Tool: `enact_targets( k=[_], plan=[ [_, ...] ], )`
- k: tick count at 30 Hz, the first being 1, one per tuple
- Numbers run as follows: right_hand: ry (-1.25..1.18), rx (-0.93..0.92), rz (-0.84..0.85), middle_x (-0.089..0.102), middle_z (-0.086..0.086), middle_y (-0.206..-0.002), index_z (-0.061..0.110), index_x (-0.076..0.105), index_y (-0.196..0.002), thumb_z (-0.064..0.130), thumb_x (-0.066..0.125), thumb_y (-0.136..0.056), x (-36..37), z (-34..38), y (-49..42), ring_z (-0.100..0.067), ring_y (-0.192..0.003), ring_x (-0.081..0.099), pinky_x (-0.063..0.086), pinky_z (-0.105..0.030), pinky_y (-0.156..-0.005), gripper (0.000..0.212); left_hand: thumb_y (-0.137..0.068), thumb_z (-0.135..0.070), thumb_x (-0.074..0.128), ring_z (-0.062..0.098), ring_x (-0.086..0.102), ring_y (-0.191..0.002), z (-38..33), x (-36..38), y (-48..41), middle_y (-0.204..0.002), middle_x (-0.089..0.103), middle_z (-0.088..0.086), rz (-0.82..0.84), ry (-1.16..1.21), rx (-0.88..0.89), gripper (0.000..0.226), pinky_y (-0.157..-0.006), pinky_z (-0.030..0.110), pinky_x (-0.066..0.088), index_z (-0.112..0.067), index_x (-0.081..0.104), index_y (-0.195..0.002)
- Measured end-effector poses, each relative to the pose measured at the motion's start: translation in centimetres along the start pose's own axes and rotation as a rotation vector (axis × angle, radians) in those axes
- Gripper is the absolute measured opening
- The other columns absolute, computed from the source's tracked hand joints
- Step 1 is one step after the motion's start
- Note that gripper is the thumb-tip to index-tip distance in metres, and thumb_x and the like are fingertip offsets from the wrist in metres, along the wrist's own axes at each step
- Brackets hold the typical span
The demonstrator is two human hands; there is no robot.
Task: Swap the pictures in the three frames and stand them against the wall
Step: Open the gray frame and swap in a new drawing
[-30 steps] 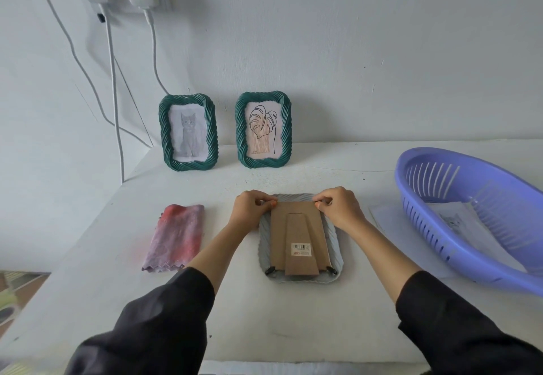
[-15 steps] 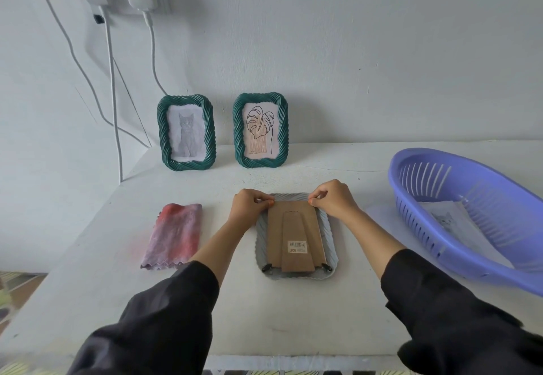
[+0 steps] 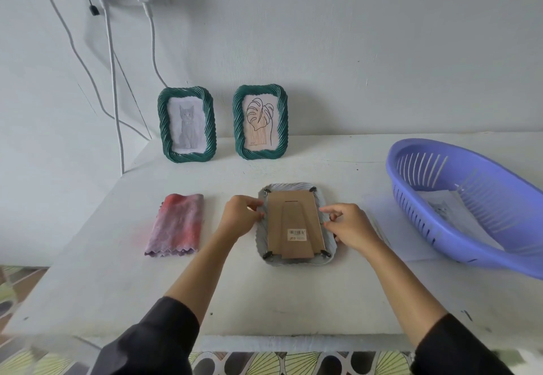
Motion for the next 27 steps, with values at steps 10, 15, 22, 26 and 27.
enact_targets(
  k=[10,15,22,26,27],
  plan=[
    [0.228,-0.282,-0.298,0.064,-0.033,-0.078,-0.017,0.063,-0.085,-0.001,0.063,-0.073,-6.7,8.5,2.0,-0.045,-0.078,0.061,0.053,-0.044,-0.072,0.021,-0.086,-0.017,0.063,0.020,0.061,-0.084,-2.5,0.1,1.4,-0.097,0.067,0.006,0.002,0.231,0.033,0.030,-0.088,0.034,0.050,-0.008,0.066,-0.115],
    [0.307,-0.396,-0.202,0.042,-0.006,-0.045,0.009,0.047,-0.046,0.001,0.058,-0.075,-4.8,13.9,2.8,-0.028,-0.048,0.035,0.028,-0.016,-0.043,0.032,-0.093,-0.020,0.053,0.018,0.058,-0.088,-6.7,1.1,3.0,-0.095,0.060,0.004,0.108,0.659,0.030,0.037,-0.085,0.029,0.050,-0.009,0.051,-0.128],
    [0.020,-0.376,0.062,0.071,-0.011,-0.083,0.006,0.071,-0.092,0.019,0.053,-0.092,0.8,12.3,1.2,-0.017,-0.070,0.061,0.042,-0.027,-0.065,0.023,-0.088,-0.022,0.057,0.022,0.061,-0.094,-6.1,-0.8,2.7,-0.112,0.060,0.009,-0.025,0.740,-0.068,0.052,-0.076,0.033,0.053,-0.021,0.040,-0.137],
    [0.058,-0.169,-0.067,0.058,-0.007,-0.131,0.011,0.055,-0.126,0.019,0.047,-0.094,1.4,5.9,-0.4,-0.021,-0.117,0.055,0.041,-0.025,-0.090,0.035,-0.089,-0.006,0.053,0.028,0.059,-0.106,-3.7,-1.6,2.4,-0.121,0.058,0.013,-0.047,0.375,-0.022,0.059,-0.089,0.042,0.053,-0.023,0.034,-0.142],
    [0.089,-0.142,-0.084,0.050,-0.007,-0.139,0.010,0.048,-0.132,0.021,0.046,-0.095,1.6,4.7,-0.4,-0.021,-0.126,0.048,0.037,-0.026,-0.099,0.040,-0.090,-0.008,0.051,0.029,0.057,-0.111,-3.1,-1.4,2.3,-0.127,0.057,0.011,-0.033,0.259,-0.007,0.057,-0.094,0.042,0.050,-0.025,0.035,-0.142]
  ],
)
Point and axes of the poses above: each hand's wrist, its own y-axis away from the middle knuckle, its own x-axis out of the palm, z = x × y, the point moved 8 cm from there along -y, towards the middle knuckle
